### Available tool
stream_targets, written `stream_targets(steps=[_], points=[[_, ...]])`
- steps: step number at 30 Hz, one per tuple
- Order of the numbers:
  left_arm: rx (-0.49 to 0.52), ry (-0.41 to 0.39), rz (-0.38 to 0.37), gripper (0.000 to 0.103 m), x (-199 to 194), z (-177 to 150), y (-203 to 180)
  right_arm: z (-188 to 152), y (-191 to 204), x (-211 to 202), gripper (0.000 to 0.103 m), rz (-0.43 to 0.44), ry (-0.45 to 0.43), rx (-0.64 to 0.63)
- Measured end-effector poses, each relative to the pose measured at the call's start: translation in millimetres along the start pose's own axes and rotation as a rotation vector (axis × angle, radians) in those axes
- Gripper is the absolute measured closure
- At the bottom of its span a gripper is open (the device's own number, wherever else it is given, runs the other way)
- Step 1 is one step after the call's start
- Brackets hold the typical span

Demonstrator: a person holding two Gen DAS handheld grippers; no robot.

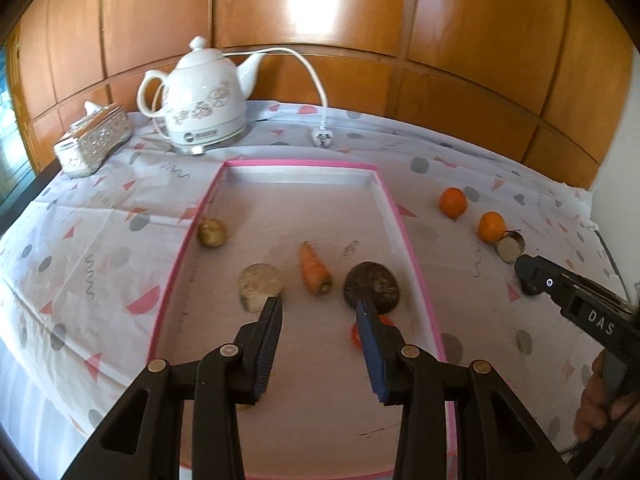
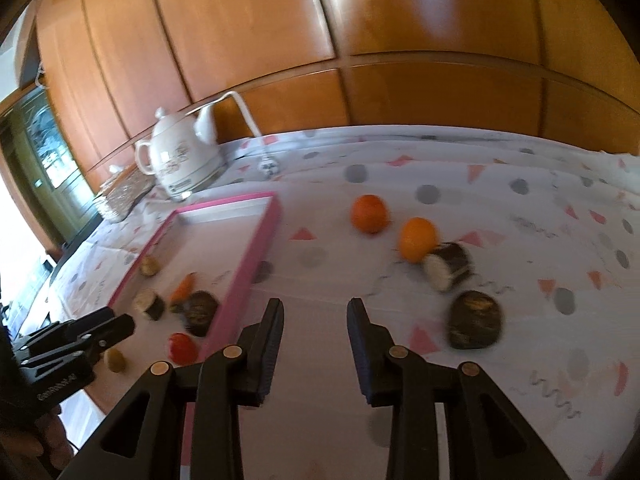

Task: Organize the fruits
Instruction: 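Grasp an orange with the left tool while the right tool grasps the dark taro slice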

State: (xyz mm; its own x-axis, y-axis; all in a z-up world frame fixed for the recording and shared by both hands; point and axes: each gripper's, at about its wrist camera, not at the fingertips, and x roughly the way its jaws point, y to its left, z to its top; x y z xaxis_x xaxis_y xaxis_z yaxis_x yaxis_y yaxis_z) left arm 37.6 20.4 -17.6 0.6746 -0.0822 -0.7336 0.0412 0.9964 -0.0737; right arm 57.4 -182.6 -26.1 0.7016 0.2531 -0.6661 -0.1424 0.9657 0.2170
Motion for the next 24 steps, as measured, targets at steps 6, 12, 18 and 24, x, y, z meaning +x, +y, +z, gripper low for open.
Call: stream_targets(steps=[6,12,18,24], points=[[0.027,0.006,-0.04,0.064,3.4,4.2,-17.1,1.6,-37.4,-9.2,0.065,-0.076,-0.018,0.048],[0.049,0.012,-0.068,0.064,8.2,8.4,-31.4,0.1,-74.1,-14.0,0.065,-0.146,-0.018,0.111],[0.069,0.029,-0.086,0.064,16.2,13.6,-43.3,2.7,-89.3,-8.7,0.056,-0.171,0.002,0.086],[0.074,0.038,-0.101,0.064,22.9,19.4,-53.2,14.7,-82.0,9.5,0.042,-0.152,0.034,-0.016]])
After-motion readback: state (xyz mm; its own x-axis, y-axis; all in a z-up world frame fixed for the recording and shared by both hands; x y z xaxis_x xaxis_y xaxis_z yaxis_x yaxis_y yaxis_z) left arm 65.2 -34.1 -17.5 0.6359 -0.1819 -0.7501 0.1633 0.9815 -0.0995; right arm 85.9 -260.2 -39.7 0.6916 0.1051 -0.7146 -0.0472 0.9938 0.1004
